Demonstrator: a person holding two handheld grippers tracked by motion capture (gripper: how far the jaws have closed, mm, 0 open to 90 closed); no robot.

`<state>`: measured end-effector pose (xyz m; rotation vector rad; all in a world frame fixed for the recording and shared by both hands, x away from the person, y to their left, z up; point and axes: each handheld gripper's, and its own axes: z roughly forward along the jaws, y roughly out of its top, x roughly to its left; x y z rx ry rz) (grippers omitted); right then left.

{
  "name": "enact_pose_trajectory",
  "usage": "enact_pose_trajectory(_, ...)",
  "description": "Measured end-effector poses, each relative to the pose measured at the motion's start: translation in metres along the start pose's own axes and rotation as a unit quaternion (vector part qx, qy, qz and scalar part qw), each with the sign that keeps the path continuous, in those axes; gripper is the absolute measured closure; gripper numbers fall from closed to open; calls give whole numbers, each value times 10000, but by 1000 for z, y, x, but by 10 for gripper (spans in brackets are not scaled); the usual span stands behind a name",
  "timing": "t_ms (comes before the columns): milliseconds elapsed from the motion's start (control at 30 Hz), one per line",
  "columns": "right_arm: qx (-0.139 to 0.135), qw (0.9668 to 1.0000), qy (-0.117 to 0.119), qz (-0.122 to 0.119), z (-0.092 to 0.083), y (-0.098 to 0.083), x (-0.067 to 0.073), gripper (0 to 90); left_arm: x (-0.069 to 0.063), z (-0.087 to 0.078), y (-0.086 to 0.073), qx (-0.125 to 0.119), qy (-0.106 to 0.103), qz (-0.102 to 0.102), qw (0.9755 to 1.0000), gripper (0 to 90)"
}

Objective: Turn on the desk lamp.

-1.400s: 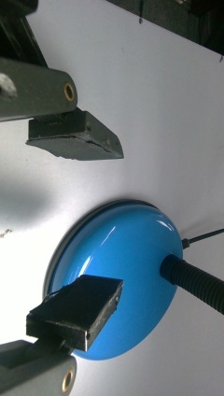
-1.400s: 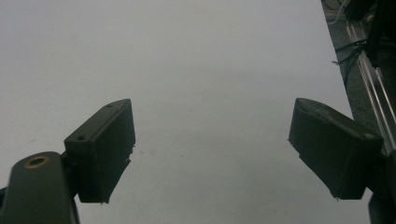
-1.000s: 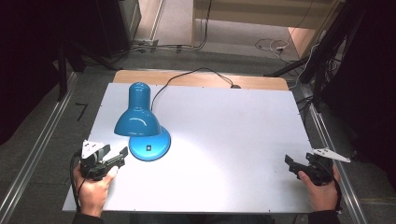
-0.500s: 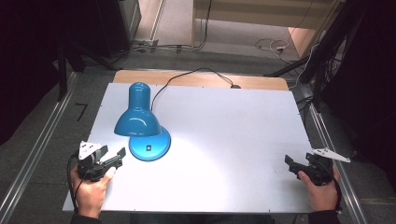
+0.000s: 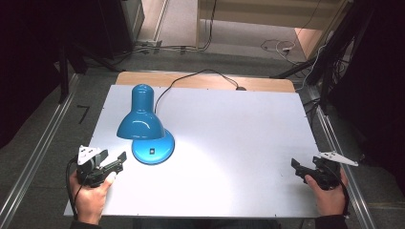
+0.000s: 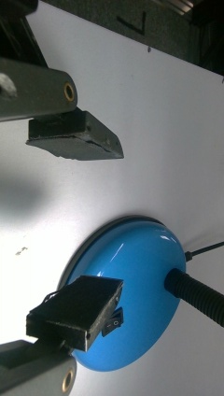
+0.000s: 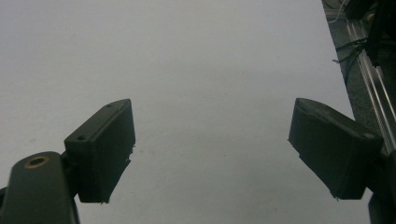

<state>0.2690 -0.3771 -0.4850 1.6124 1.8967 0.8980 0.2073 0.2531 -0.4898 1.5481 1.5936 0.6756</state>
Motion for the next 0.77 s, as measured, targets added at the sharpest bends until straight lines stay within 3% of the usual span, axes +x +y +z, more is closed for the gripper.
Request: enact_pose_trajectory(767,-6,10000,-20,30,-1,0,-1,134,3,-7,-3,20,55,-44,10000,325)
